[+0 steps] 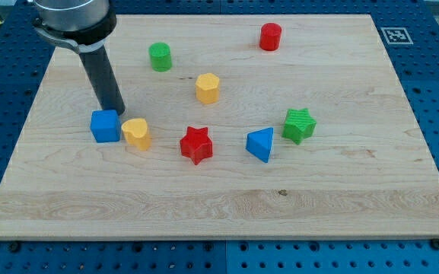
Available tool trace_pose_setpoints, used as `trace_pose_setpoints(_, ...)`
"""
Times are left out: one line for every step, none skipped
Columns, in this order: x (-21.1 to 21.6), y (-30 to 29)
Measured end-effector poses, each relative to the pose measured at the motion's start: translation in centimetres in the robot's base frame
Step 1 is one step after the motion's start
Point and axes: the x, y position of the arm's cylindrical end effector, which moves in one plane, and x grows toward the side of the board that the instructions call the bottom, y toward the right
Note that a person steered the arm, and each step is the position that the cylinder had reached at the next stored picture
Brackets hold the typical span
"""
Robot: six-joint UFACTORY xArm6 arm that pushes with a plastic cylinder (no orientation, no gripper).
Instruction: Point your arm to red circle
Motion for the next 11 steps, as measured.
trace_pose_setpoints(-2.6, -1.4)
trace_pose_setpoints(-6.5, -2.9)
trace_pose_setpoints(-11.5, -2.2)
trace_pose_setpoints(-17.6, 3.5)
trace_pose_setpoints(-23.0, 11.3)
trace_pose_setpoints(-23.8, 18.2)
trace_pose_setpoints(-23.6, 26.4)
trace_pose_setpoints(-23.3, 28.6)
trace_pose_setpoints(-23.3, 28.6)
trace_pose_setpoints(-23.3, 28.6)
trace_pose_setpoints(-21.8, 29.4)
